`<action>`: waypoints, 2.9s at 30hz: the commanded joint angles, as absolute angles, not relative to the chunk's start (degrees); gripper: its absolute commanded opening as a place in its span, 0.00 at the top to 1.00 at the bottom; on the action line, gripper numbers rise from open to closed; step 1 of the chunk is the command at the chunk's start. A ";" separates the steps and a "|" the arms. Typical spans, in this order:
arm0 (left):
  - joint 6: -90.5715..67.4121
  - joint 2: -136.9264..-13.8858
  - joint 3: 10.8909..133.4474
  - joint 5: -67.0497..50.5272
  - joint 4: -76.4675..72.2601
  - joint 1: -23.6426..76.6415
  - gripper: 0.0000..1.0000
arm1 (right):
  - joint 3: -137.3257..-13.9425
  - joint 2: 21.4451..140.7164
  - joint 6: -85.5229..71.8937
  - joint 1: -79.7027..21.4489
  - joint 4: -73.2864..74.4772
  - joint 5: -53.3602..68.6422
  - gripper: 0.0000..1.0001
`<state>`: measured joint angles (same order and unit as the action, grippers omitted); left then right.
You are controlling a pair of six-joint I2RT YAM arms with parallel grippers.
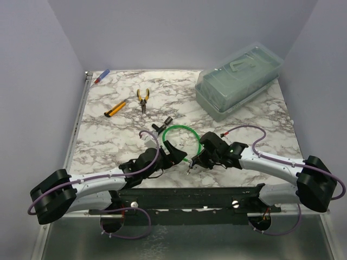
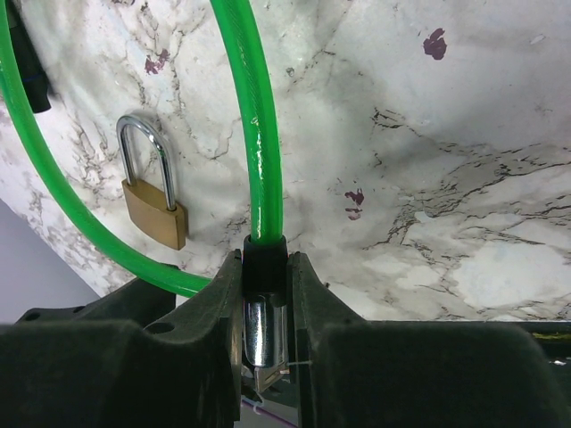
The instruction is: Unlock with the key
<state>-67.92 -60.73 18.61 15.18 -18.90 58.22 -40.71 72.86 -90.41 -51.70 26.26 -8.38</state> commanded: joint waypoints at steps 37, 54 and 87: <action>-75.72 -71.43 18.53 16.51 -33.75 57.12 1.00 | -33.94 68.65 -88.95 -52.03 20.84 -10.49 1.00; -80.72 -65.60 15.34 22.15 -32.06 57.03 1.00 | -34.07 70.95 -82.98 -52.03 17.59 -11.30 1.00; -42.26 -64.50 36.71 -5.57 4.13 9.09 1.00 | -62.33 94.83 -39.91 -29.76 18.44 -16.17 1.00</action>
<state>-43.59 -62.11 35.31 -3.70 3.62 13.85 -61.25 93.38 -44.53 -33.58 17.54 -15.49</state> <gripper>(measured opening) 0.086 0.199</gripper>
